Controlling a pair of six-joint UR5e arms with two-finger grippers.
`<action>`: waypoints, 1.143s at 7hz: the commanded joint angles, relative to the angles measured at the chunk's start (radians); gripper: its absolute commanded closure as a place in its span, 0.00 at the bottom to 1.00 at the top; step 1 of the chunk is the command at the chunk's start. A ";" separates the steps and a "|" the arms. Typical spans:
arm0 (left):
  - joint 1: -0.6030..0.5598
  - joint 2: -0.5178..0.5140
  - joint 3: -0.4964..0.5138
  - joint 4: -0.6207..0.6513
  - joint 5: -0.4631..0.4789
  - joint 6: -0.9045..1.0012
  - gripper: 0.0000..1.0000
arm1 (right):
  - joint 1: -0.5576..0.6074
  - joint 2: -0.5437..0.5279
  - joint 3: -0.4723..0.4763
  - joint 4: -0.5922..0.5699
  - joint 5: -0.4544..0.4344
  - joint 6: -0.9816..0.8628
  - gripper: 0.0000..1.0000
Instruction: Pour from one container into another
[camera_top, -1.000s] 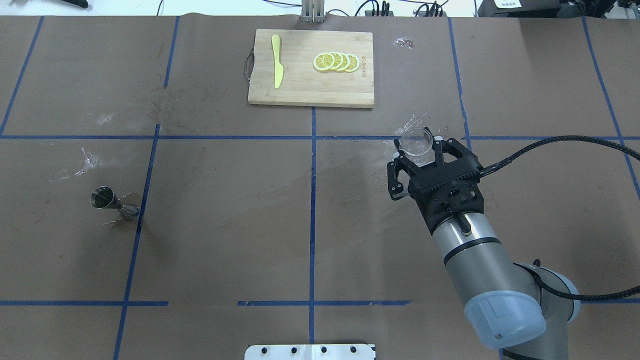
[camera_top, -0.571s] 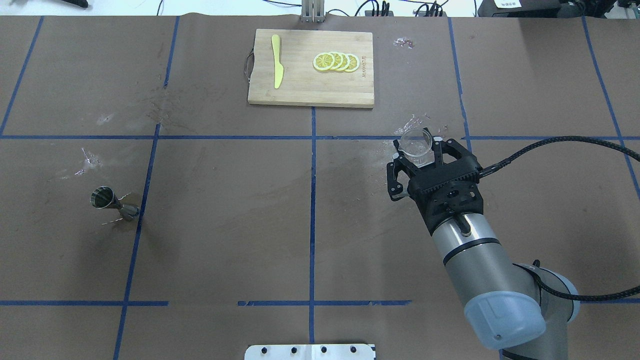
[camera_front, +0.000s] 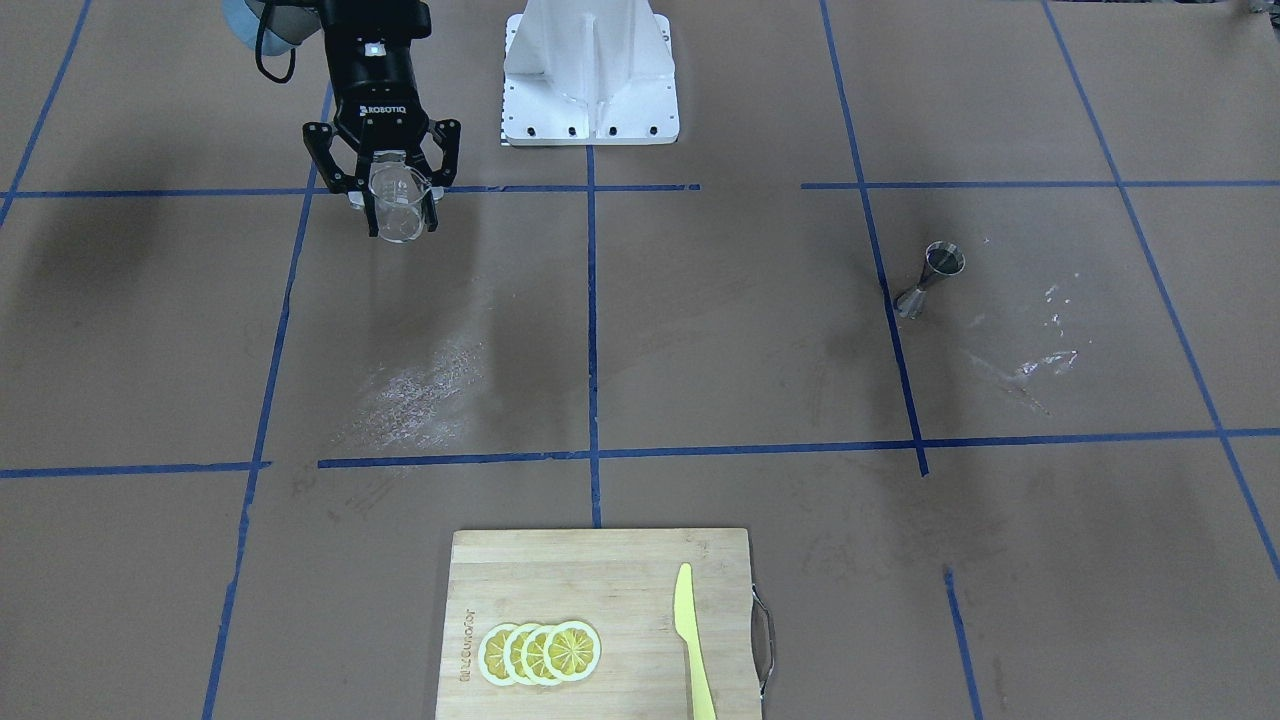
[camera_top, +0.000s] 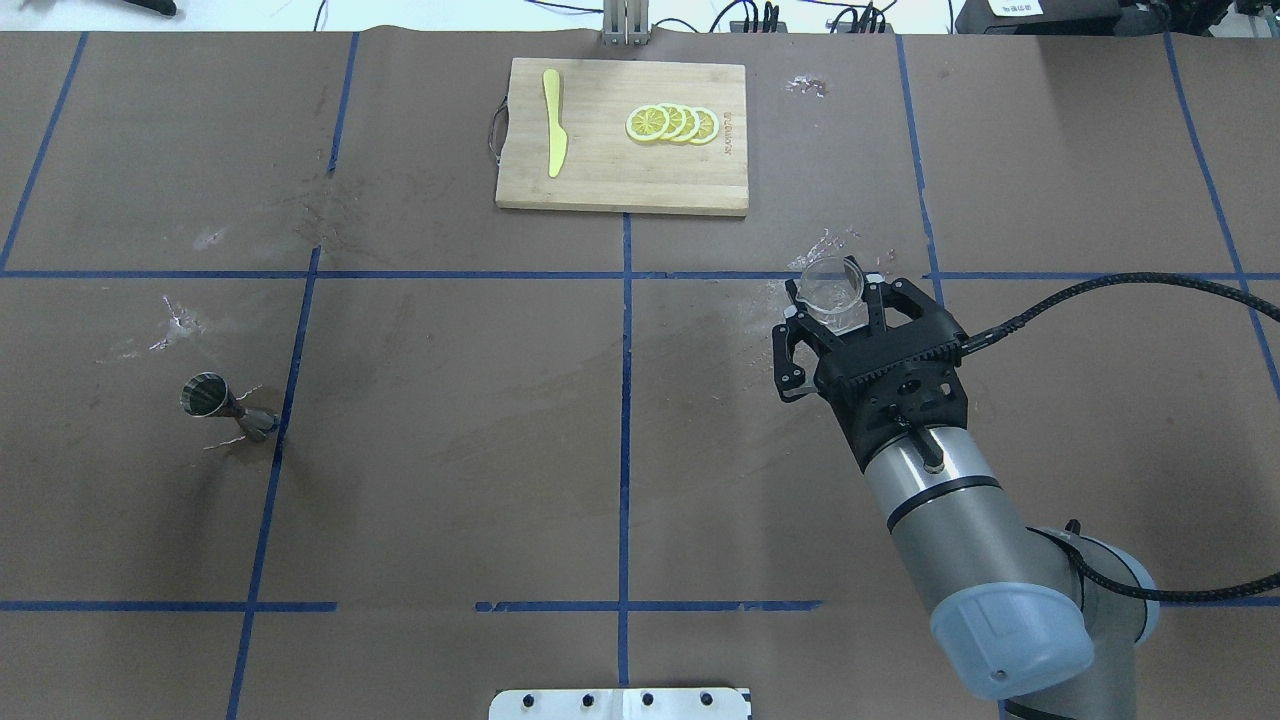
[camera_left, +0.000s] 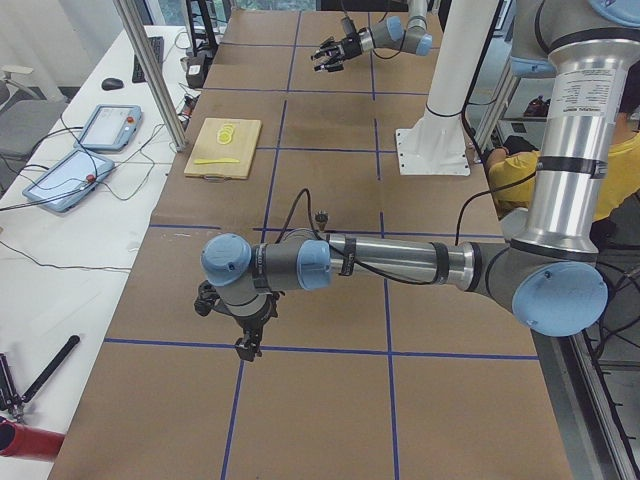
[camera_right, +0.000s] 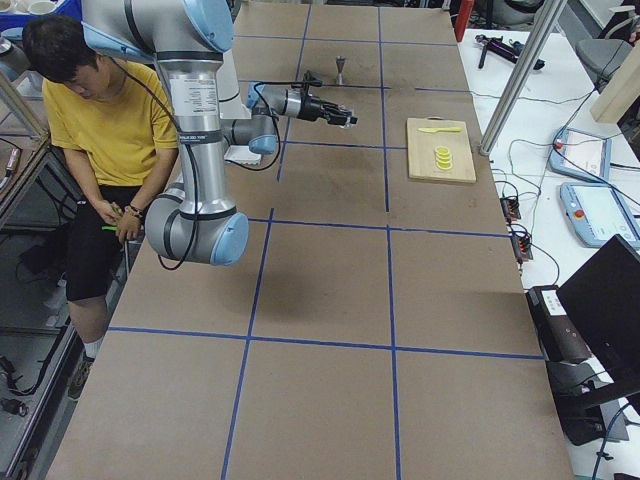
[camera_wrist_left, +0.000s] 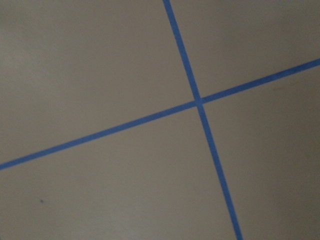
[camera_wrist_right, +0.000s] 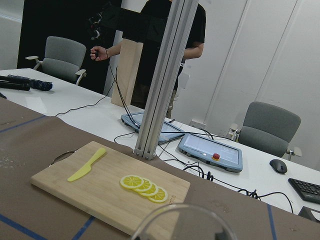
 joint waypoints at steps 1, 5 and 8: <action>0.000 0.008 -0.009 -0.012 -0.039 -0.062 0.00 | 0.001 -0.047 -0.029 0.101 0.030 0.059 1.00; 0.000 0.004 -0.009 -0.074 -0.036 -0.066 0.00 | -0.018 -0.210 -0.331 0.547 -0.045 0.132 1.00; 0.000 0.003 -0.009 -0.075 -0.039 -0.066 0.00 | -0.035 -0.277 -0.373 0.544 -0.024 0.151 1.00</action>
